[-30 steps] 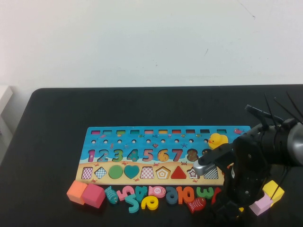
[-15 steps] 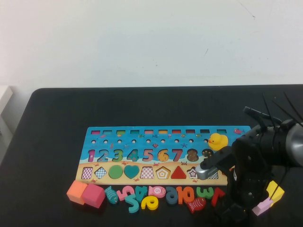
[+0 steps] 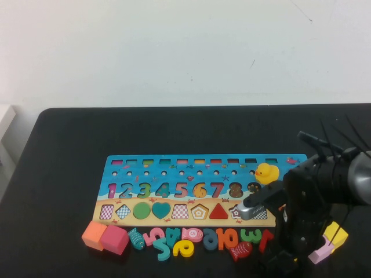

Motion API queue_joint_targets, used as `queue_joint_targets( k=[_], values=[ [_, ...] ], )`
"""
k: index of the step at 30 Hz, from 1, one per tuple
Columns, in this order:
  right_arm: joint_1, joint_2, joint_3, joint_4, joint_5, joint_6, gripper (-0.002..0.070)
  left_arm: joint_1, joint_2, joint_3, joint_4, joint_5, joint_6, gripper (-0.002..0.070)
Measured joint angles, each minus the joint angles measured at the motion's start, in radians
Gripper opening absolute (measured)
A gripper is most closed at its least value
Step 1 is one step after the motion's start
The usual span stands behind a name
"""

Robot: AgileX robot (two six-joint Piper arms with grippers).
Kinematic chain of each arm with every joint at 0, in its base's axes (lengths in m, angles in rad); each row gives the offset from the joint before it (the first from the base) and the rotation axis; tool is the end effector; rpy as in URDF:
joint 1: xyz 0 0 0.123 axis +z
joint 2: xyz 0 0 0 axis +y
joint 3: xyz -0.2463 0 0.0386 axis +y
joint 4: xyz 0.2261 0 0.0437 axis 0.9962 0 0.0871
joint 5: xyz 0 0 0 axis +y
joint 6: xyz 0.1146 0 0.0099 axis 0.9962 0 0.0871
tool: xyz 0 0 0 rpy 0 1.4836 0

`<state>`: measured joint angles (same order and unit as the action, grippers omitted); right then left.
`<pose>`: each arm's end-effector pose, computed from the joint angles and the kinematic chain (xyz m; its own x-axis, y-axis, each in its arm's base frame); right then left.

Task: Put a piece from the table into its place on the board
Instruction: Pick up the "Pentagon"

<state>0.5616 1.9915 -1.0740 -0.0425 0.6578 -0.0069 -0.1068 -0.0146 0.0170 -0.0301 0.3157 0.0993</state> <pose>0.2702 0.1665 0.0645 -0.8213 -0.5646 -0.0819 -0.5643 0.8251 -0.0292 0.0907 -0.0108 0.1747 -0.2187 0.0945 -0.9712 0.1314 0.9891 0.0666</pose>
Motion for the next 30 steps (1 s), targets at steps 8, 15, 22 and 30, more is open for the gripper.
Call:
queue_joint_targets(
  k=[8, 15, 22, 30],
  values=[
    [0.000, 0.021, 0.000, 0.025, -0.033, -0.002, 0.0417, 0.000, 0.000, 0.000, 0.000, 0.002, 0.000, -0.0002],
    [0.000, 0.021, 0.000, 0.025, -0.046, -0.025, 0.0368, 0.000, 0.000, 0.000, 0.000, 0.002, -0.003, -0.0001],
    [0.000, -0.033, 0.001, 0.029, -0.007, -0.072, 0.0367, 0.000, 0.000, 0.000, 0.000, 0.002, -0.003, -0.0001],
    [0.000, -0.179, 0.001, 0.050, 0.036, -0.221, 0.0367, 0.000, 0.000, 0.000, 0.000, 0.002, -0.003, -0.0001]
  ],
)
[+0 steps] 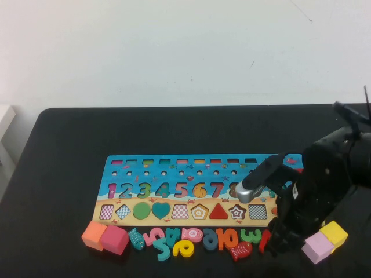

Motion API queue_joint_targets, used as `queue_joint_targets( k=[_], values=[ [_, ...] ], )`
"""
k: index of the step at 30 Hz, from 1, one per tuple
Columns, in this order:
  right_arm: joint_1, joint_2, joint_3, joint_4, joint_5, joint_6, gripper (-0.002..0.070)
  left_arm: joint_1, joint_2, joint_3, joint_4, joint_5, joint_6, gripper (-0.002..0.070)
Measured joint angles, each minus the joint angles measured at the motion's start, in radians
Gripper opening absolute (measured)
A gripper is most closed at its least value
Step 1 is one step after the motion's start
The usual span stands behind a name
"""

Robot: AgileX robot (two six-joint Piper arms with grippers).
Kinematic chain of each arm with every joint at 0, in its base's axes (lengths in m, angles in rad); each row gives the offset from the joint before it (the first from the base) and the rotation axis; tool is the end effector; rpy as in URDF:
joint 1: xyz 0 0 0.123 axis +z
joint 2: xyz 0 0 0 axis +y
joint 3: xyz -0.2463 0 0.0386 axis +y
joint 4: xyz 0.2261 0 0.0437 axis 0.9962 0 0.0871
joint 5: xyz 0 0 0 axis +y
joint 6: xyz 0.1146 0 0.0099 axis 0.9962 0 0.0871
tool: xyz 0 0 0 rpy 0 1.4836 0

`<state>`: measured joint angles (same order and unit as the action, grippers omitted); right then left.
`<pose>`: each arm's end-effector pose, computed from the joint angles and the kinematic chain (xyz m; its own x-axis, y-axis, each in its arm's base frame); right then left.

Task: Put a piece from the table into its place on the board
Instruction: Pick up the "Pentagon", then place the "Pentagon" into the hole of the Pentagon

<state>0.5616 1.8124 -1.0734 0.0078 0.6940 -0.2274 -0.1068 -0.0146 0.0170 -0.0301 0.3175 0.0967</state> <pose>0.2693 0.1701 0.1208 -0.6878 -0.6922 -0.2187 -0.7016 0.7112 -0.0443 0.0906 -0.0108 0.1745 -0.2208 0.0921 -0.9710 0.1310 0.9893 0.0641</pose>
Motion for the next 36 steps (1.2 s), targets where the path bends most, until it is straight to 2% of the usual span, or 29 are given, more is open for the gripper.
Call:
queue_joint_targets(
  k=[7, 16, 21, 28, 36],
  values=[
    [0.000, 0.060, -0.151, 0.099, 0.100, -0.210, 0.0367, 0.000, 0.000, 0.000, 0.000, 0.000, 0.000, -0.0001],
    [0.002, 0.296, -0.548, 0.161, 0.265, -0.338, 0.0367, 0.000, 0.000, 0.000, 0.000, 0.000, 0.003, -0.0001],
    [0.026, 0.432, -0.702, 0.167, 0.336, -0.446, 0.0367, 0.000, 0.000, 0.000, 0.000, 0.000, 0.003, -0.0001],
    [0.043, 0.524, -0.810, 0.175, 0.331, -0.529, 0.0367, 0.000, 0.000, 0.000, 0.000, 0.000, 0.003, -0.0001],
    [0.045, 0.547, -0.823, 0.253, 0.296, -0.647, 0.0367, 0.000, 0.000, 0.000, 0.000, 0.000, 0.003, -0.0001]
  ],
)
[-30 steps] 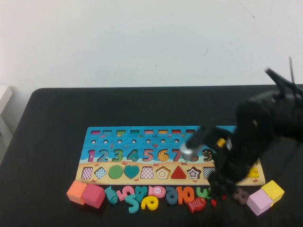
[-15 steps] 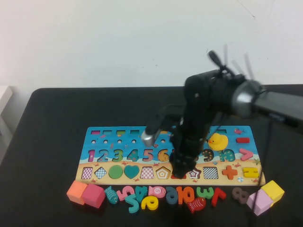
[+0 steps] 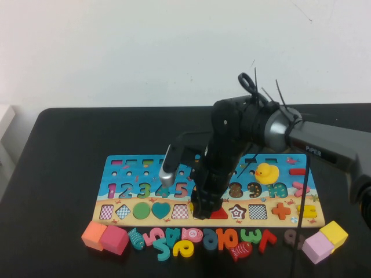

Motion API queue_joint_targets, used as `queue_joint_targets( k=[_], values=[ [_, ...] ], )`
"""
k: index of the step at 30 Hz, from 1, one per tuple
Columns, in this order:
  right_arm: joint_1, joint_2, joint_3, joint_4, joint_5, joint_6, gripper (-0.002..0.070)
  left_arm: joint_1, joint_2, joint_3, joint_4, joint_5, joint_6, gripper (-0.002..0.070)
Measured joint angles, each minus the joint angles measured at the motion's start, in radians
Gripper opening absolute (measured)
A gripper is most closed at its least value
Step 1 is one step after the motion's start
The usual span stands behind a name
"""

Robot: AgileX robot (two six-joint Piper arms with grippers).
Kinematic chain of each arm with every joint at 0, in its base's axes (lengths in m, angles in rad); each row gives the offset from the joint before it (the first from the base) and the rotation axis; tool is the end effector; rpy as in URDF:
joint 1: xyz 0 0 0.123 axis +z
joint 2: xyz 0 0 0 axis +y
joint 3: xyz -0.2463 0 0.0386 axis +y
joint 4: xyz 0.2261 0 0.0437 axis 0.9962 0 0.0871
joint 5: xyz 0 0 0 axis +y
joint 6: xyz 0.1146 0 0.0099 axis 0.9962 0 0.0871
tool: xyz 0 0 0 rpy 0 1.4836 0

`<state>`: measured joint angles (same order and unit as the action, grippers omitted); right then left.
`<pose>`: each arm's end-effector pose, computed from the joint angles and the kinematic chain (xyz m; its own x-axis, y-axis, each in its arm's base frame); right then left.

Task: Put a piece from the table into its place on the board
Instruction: Place the "Pentagon" into the hole of the Pentagon

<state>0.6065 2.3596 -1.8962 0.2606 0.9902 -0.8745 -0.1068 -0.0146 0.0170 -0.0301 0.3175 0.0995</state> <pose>0.3541 0.2758 0.0976 -0.2012 -0.9315 -0.3030 -0.9781 0.2077 0.0112 0.0906 -0.0108 0.1745 -0.2204 0.0949 -0.9708 0.1316 0.9890 0.0668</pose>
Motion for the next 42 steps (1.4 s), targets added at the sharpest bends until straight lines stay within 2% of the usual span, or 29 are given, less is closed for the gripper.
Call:
queue_joint_targets(
  k=[12, 36, 42],
  values=[
    [0.000, 0.034, -0.002, 0.018, -0.087, -0.025, 0.0367, 0.000, 0.000, 0.000, 0.000, 0.000, -0.002, -0.0001],
    [0.000, 0.034, -0.002, -0.010, -0.066, -0.023, 0.0370, 0.000, 0.000, 0.000, 0.000, 0.000, -0.002, -0.0001],
    [0.000, 0.034, -0.002, -0.010, -0.066, 0.004, 0.0411, 0.000, 0.000, 0.000, 0.000, 0.000, -0.002, -0.0001]
  ],
)
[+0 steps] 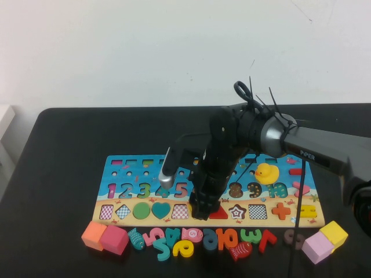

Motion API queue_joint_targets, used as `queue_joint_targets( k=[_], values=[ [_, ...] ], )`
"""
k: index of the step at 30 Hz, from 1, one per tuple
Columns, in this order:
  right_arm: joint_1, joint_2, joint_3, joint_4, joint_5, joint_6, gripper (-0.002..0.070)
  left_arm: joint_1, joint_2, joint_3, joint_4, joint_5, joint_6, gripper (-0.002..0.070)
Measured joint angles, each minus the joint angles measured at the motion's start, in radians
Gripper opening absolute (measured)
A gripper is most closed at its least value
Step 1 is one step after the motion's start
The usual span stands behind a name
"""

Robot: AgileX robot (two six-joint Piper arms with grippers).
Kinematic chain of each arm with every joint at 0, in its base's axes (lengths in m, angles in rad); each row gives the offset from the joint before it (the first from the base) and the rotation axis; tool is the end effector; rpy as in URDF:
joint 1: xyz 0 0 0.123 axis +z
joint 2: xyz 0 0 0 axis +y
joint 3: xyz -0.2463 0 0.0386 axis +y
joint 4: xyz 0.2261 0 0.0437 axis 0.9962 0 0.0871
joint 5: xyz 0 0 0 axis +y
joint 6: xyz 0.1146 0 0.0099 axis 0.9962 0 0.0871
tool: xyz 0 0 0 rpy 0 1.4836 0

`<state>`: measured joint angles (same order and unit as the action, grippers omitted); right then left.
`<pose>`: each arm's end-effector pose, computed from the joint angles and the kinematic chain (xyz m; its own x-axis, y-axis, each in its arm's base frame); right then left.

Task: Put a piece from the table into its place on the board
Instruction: Place the "Pentagon" into the hole of the Pentagon

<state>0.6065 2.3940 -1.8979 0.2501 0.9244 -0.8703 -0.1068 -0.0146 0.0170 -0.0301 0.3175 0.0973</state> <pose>0.3605 0.2778 0.0838 -0.2052 -0.9269 -0.3142 -0.9747 0.2227 -0.0203 0.0906 -0.0108 0.1745 -0.2207 0.0927 -0.9709 0.1311 0.9893 0.0646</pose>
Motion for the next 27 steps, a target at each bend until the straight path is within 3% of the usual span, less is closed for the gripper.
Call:
queue_joint_targets(
  k=[5, 18, 22, 27],
  values=[
    [0.000, 0.000, 0.000, 0.000, 0.007, 0.002, 0.0445, 0.000, 0.000, 0.000, 0.000, 0.000, 0.002, -0.0001],
    [0.000, 0.000, -0.012, -0.033, 0.041, 0.047, 0.0437, 0.000, 0.000, 0.000, 0.000, 0.000, 0.002, -0.0001],
    [0.000, -0.005, -0.079, -0.039, 0.147, 0.066, 0.0337, 0.000, 0.000, 0.000, 0.000, 0.000, 0.002, -0.0001],
    [-0.034, -0.067, -0.147, -0.064, 0.276, 0.128, 0.0085, 0.000, 0.000, 0.000, 0.000, 0.000, 0.002, -0.0001]
  ],
)
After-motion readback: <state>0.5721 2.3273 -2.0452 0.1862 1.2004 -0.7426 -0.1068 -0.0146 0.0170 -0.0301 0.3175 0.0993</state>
